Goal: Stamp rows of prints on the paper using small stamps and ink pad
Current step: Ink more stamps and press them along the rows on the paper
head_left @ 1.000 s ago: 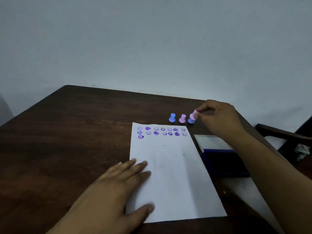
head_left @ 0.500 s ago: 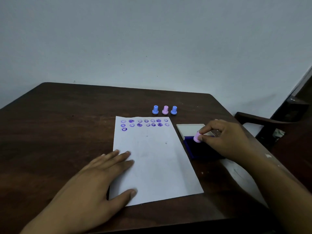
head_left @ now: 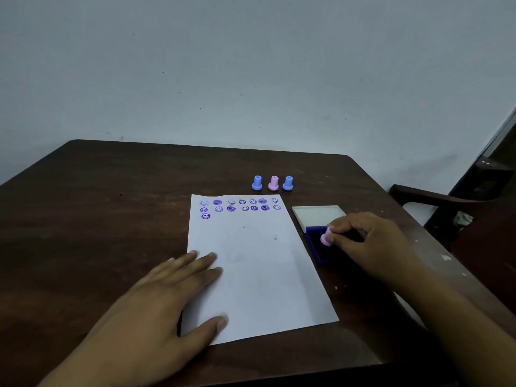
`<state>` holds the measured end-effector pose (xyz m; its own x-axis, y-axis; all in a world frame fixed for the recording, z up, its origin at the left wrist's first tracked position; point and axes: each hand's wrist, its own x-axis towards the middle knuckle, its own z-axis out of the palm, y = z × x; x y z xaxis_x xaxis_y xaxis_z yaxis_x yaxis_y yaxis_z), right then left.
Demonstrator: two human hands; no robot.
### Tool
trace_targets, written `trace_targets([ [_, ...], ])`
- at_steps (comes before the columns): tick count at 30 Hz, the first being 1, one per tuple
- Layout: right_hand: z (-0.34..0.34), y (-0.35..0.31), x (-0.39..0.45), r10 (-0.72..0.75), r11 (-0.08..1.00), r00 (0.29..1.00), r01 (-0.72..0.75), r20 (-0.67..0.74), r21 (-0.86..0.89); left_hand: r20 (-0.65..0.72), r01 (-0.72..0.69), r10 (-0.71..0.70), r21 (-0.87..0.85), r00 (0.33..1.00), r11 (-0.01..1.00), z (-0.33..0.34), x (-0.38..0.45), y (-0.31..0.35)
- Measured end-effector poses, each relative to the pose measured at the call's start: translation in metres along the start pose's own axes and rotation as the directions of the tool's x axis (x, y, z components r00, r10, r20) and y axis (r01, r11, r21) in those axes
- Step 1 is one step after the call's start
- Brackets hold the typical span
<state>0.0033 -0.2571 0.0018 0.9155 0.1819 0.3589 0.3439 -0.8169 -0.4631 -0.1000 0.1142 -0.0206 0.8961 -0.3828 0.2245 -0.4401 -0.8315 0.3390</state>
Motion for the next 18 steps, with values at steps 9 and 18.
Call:
trace_targets([
  [9,0.004,-0.007,-0.006,0.027,0.999,0.998,-0.028,-0.051,-0.024,0.001,-0.009,0.009,0.006,1.0,1.0,0.001,0.0,-0.002],
  [18,-0.006,-0.023,0.007,-0.04,0.992,0.999,0.038,-0.017,-0.119,-0.005,-0.003,0.003,0.005,1.0,1.0,0.006,0.001,-0.006],
])
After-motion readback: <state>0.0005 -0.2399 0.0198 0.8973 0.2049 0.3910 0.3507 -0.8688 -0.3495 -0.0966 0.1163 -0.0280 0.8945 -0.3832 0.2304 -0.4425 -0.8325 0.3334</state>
